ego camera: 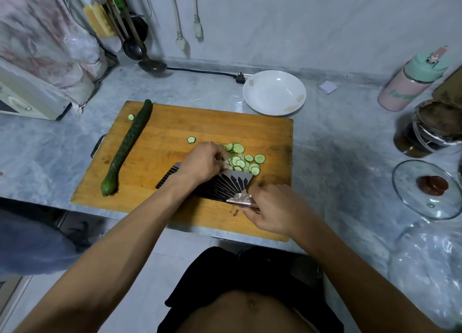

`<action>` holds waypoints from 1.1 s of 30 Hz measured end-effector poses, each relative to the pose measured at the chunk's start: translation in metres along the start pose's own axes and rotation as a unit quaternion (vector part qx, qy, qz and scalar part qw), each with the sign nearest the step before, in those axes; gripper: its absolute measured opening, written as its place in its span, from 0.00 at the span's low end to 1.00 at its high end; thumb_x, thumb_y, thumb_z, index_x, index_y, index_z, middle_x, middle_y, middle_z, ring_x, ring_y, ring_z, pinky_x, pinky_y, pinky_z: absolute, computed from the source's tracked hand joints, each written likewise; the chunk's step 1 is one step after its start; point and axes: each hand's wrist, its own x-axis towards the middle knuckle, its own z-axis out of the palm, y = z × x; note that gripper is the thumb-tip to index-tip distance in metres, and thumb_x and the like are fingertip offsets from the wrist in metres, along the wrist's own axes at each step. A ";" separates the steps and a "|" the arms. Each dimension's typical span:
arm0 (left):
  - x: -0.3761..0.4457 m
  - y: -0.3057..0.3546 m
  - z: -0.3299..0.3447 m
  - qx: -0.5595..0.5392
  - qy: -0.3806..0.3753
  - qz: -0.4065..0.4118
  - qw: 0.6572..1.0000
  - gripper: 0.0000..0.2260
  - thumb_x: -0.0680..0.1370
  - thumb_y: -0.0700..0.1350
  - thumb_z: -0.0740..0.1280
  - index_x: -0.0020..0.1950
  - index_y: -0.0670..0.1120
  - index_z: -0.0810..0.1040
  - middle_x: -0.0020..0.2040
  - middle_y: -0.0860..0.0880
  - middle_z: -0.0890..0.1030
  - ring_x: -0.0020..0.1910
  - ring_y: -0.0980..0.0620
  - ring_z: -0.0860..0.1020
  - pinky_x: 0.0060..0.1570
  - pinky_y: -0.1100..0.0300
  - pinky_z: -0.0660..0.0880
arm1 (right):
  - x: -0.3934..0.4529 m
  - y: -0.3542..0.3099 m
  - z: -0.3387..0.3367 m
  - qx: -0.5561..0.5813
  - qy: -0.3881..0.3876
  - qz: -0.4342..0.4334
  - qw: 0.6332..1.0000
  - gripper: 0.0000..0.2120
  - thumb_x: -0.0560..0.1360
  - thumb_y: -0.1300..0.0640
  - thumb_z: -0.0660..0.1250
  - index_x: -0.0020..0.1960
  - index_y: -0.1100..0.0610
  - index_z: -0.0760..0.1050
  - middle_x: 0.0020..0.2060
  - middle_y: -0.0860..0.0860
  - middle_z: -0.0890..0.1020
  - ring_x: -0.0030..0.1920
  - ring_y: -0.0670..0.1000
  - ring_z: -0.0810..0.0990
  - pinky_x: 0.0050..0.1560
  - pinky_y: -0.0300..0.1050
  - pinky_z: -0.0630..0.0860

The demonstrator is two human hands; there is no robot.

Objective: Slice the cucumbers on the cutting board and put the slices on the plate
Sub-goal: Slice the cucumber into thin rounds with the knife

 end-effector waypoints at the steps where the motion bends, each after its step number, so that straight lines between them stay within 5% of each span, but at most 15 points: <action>1: -0.001 -0.001 -0.001 0.005 0.022 -0.005 1.000 0.08 0.75 0.42 0.74 0.53 0.49 0.83 0.51 0.52 0.82 0.47 0.54 0.77 0.48 0.63 0.72 | 0.000 0.000 0.000 0.001 -0.001 0.001 1.000 0.18 0.79 0.41 0.60 0.53 0.57 0.73 0.42 0.52 0.80 0.40 0.55 0.80 0.36 0.46 0.71; 5: -0.014 -0.001 -0.006 -0.045 0.012 0.040 0.998 0.08 0.77 0.34 0.68 0.49 0.46 0.84 0.48 0.54 0.82 0.51 0.55 0.80 0.55 0.65 0.73 | -0.001 0.003 0.001 0.007 0.004 0.014 1.000 0.19 0.79 0.41 0.60 0.54 0.57 0.73 0.42 0.52 0.81 0.41 0.55 0.80 0.37 0.47 0.74; 9: -0.022 -0.004 -0.009 -0.021 -0.046 0.058 0.997 0.20 0.74 0.30 0.62 0.61 0.46 0.82 0.63 0.48 0.80 0.65 0.51 0.75 0.62 0.66 0.67 | -0.001 0.006 -0.001 0.027 0.010 0.018 0.999 0.19 0.79 0.40 0.61 0.54 0.57 0.74 0.42 0.52 0.81 0.40 0.55 0.80 0.37 0.45 0.72; 15: -0.060 -0.002 -0.024 -0.181 0.238 0.056 0.953 0.17 0.73 0.32 0.62 0.53 0.47 0.84 0.53 0.54 0.82 0.52 0.61 0.77 0.54 0.71 0.71 | -0.007 0.006 0.006 0.231 0.000 0.101 0.968 0.19 0.77 0.40 0.66 0.39 0.55 0.74 0.29 0.49 0.75 0.30 0.47 0.73 0.31 0.46 0.64; 19: -0.089 -0.012 -0.018 -0.205 0.328 0.065 0.920 0.13 0.74 0.30 0.64 0.48 0.43 0.85 0.48 0.53 0.83 0.52 0.58 0.79 0.53 0.66 0.73 | -0.004 0.000 0.007 0.327 0.030 0.139 0.934 0.23 0.78 0.41 0.64 0.33 0.56 0.68 0.26 0.50 0.70 0.26 0.48 0.69 0.30 0.44 0.61; 22: -0.094 -0.038 0.003 -0.175 0.311 0.017 0.934 0.11 0.74 0.32 0.68 0.48 0.47 0.85 0.47 0.53 0.83 0.49 0.58 0.79 0.50 0.62 0.75 | 0.002 -0.006 0.005 0.370 0.028 0.155 0.916 0.29 0.80 0.38 0.58 0.37 0.64 0.72 0.29 0.58 0.75 0.28 0.54 0.73 0.31 0.48 0.65; 27: -0.093 -0.074 0.045 -0.051 0.209 -0.052 0.975 0.09 0.75 0.47 0.72 0.54 0.51 0.84 0.55 0.52 0.81 0.52 0.49 0.79 0.49 0.53 0.78 | 0.004 -0.021 0.005 0.389 -0.006 0.146 0.910 0.25 0.81 0.39 0.55 0.34 0.57 0.66 0.29 0.55 0.69 0.28 0.50 0.67 0.32 0.47 0.61; 33: -0.099 -0.072 0.068 -0.017 0.266 -0.040 0.963 0.10 0.77 0.46 0.68 0.55 0.47 0.85 0.56 0.49 0.84 0.50 0.47 0.83 0.42 0.56 0.80 | -0.003 -0.039 0.013 0.348 -0.010 0.143 0.926 0.26 0.81 0.39 0.57 0.32 0.56 0.67 0.26 0.48 0.69 0.27 0.47 0.69 0.29 0.44 0.61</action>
